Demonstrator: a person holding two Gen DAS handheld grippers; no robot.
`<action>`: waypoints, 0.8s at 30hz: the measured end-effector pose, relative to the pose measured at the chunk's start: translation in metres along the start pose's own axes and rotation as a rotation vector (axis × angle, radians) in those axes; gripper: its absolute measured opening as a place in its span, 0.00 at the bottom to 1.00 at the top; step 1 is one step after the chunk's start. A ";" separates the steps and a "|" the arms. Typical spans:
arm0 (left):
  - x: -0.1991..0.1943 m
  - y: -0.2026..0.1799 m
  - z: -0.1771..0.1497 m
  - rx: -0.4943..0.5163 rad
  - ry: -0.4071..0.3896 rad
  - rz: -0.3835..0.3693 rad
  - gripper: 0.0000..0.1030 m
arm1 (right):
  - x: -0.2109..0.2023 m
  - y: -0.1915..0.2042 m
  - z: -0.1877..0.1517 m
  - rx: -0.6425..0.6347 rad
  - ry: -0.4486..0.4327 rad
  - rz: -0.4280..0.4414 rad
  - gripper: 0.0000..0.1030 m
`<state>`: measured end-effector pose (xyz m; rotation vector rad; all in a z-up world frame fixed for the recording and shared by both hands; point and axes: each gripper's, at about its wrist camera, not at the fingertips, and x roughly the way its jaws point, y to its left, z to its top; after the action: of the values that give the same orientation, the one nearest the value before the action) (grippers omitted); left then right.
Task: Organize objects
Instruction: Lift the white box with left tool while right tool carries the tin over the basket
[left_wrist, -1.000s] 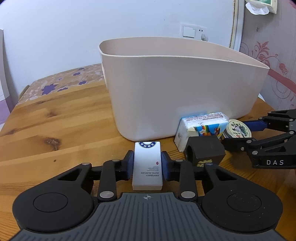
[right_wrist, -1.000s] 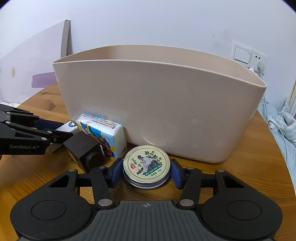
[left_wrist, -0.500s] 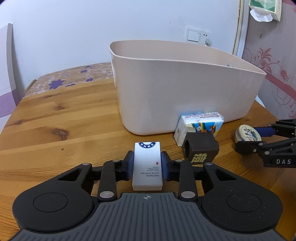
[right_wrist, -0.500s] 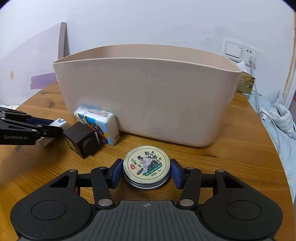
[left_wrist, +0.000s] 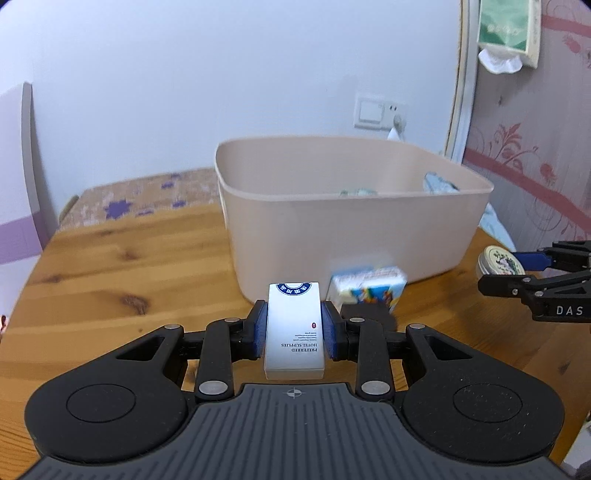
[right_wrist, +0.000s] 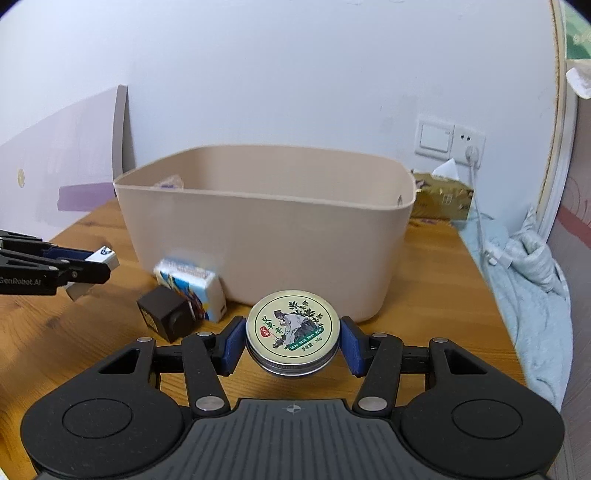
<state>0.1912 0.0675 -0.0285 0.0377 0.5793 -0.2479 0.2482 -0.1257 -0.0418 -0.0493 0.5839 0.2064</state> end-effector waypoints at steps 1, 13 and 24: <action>-0.003 0.000 0.002 -0.001 -0.007 -0.001 0.30 | -0.003 -0.001 0.001 0.001 -0.010 -0.003 0.50; -0.031 -0.003 0.028 0.020 -0.102 -0.009 0.30 | -0.027 -0.004 0.021 -0.014 -0.100 -0.015 0.50; -0.034 -0.011 0.065 0.058 -0.174 -0.022 0.30 | -0.030 -0.021 0.051 -0.001 -0.159 -0.038 0.50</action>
<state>0.1956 0.0580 0.0447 0.0652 0.3994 -0.2858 0.2554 -0.1467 0.0171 -0.0450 0.4237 0.1716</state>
